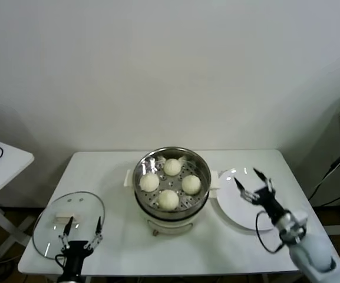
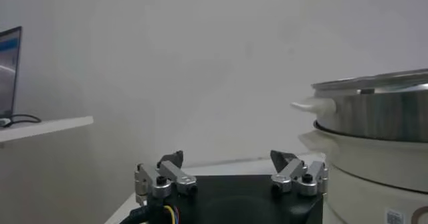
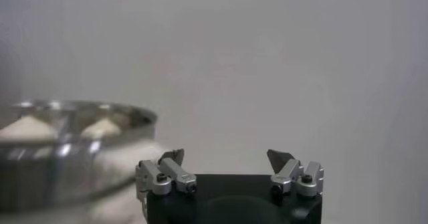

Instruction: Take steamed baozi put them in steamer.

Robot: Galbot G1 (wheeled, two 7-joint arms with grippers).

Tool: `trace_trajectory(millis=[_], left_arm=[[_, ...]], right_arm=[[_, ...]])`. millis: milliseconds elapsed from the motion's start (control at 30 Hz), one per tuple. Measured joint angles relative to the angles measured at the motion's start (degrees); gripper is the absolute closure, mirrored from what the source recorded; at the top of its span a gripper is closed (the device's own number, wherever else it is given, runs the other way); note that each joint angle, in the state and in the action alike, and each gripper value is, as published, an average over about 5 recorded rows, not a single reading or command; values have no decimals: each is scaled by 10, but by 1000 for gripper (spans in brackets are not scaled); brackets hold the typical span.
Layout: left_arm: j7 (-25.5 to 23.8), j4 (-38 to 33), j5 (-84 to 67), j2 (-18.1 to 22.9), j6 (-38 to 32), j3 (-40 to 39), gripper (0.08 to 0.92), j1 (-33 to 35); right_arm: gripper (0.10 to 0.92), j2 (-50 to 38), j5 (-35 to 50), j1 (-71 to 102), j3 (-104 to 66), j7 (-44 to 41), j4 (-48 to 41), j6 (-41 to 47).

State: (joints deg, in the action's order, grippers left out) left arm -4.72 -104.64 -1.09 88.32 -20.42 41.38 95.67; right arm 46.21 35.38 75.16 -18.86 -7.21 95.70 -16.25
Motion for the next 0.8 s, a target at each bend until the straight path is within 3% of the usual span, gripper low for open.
trace_trajectory(millis=[333,800], left_arm=[[1,-6,-4,1,-3,-1,177,1],[0,-15,-3,3,-4,-3,177,8]], right_arm=[[203,89,-1,152,-85,-25,-6,-97],[203,144,0,187,-123,-33,15,-129]])
